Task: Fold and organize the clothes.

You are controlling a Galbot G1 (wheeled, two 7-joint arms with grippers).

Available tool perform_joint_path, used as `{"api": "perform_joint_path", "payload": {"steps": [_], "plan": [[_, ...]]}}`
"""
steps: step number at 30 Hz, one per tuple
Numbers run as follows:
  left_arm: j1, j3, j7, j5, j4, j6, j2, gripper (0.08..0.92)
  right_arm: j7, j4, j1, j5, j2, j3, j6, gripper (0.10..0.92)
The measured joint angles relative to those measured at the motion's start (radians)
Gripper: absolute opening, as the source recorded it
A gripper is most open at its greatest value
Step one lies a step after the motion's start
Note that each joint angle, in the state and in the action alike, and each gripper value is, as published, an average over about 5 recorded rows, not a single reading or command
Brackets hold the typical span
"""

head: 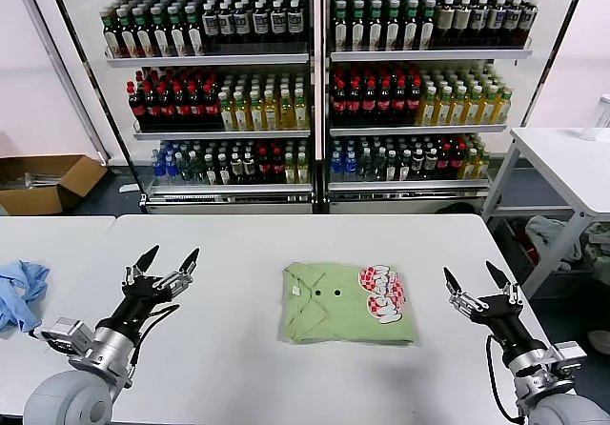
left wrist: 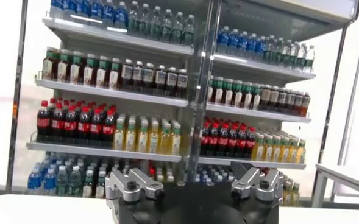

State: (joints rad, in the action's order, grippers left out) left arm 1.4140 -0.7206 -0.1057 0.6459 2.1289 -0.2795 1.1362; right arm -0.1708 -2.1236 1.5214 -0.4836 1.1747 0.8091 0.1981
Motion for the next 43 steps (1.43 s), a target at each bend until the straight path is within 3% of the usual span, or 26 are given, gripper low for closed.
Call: {"api": "perform_joint_path", "payload": {"steps": [43], "plan": [[0.025, -0.035, -0.007, -0.01, -0.025, 0.021, -0.018, 0.823, -0.037, 0.051, 0.054, 0.024, -0.004, 0.017, -0.07, 0.823]]}}
